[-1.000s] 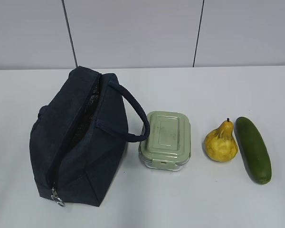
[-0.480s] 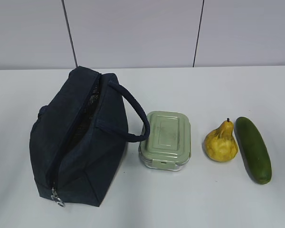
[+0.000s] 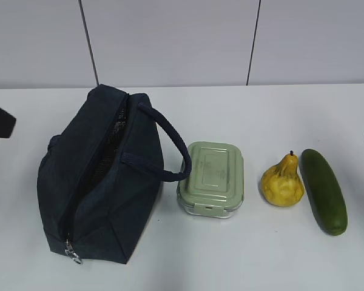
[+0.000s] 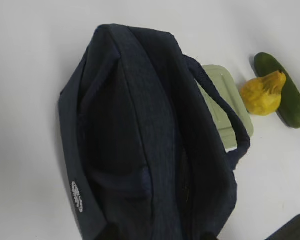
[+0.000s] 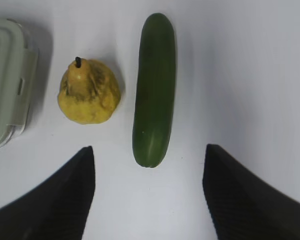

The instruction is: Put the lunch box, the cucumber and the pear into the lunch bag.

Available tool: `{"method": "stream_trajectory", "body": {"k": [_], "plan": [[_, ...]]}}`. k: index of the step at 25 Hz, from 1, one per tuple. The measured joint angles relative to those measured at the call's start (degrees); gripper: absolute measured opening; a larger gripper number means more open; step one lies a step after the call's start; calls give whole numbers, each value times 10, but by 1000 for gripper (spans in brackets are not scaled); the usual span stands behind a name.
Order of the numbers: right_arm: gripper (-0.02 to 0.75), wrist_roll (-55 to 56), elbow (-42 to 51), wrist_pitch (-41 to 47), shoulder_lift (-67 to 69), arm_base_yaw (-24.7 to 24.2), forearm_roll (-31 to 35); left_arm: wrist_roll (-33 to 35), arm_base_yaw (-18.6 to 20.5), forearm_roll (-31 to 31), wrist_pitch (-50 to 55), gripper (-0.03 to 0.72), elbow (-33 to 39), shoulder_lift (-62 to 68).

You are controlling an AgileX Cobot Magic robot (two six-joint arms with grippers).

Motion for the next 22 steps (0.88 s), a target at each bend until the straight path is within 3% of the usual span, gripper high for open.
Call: {"method": "stream_trajectory", "body": {"k": [6,22], "plan": [[517,-12,-24,2,95,0,-1,5,0,9,3,298,-50,60],[519,-28,-153,-6,304,0,-15,6,0,32,-17,298,-53,69]]}}
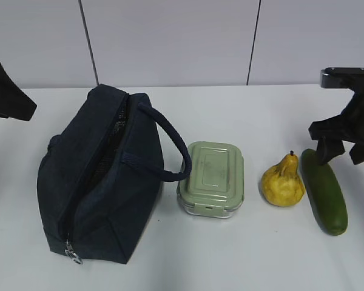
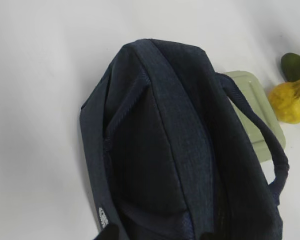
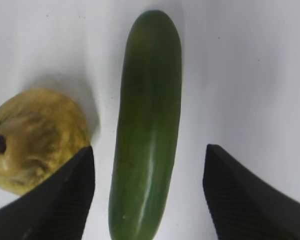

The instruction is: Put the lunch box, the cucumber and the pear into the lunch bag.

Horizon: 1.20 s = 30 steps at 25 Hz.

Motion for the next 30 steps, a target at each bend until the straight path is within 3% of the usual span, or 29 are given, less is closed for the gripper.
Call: {"method": "stream_trajectory", "body": {"k": [21,27,30], "plan": [[514,-1,-77,-7,143,0,-7,0,0,12,-10,298,0,0],[380,-1,-77,-7,144,-1,-17,4,0,17,-10,298,0,0],[379,-1,-77,-7,144,-1,-19,10,0,17,-10,298,0,0]]}}
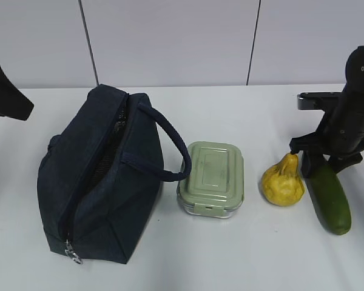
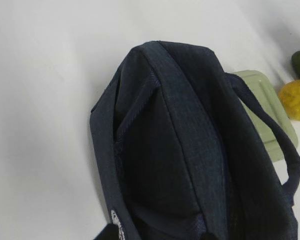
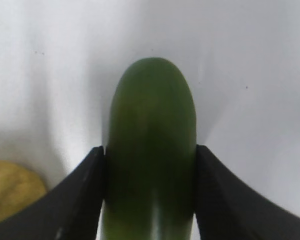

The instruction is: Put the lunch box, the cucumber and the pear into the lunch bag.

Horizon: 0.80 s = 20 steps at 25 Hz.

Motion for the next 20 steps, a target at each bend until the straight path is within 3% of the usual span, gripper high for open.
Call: {"method": "stream_trajectory", "body": {"k": [7,15,20], "plan": [[379,1,-1,0,-4,0,-16,29,0,-2,12,307,0,0],[379,17,-53,33,-39,0,-54,46,-56,18,36,362,0,21],[379,24,-93,47,-58,0,-54,35,-60,31,36,363,0,43]]}}
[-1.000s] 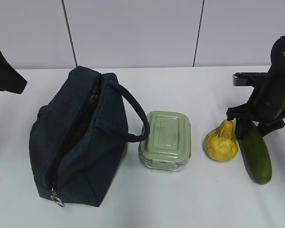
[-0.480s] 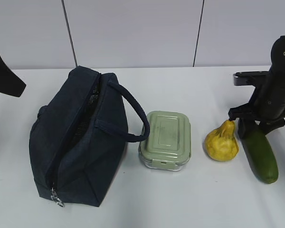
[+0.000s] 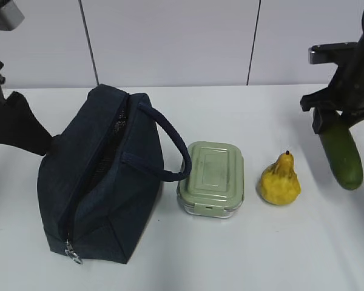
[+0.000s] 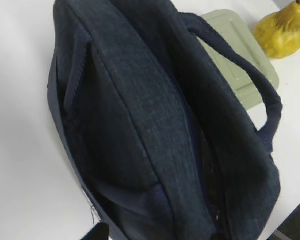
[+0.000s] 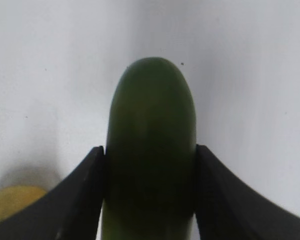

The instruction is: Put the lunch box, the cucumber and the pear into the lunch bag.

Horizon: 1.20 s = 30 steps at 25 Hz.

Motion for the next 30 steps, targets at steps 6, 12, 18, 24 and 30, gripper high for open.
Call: {"method": "stream_trajectory", "body": {"k": [6,12,18,24,30], "plan": [[379,1,-39,9,-26,0,35,0,-7,-14,1,363,0,29],[378,-44,-62,20,-39,1,127,-1,-15,-22,1,288,0,62],[378,-122,-74,31,-41,42,247,-5,-15,-24,-12,25,-1,75],[378,-211,-92,33,-41,121,414,-9,-15,-25,-29,6,-1,75],[378,-321,-95,-24,-41,199,620,-10,-15,-26,-34,4,-1,75]]}}
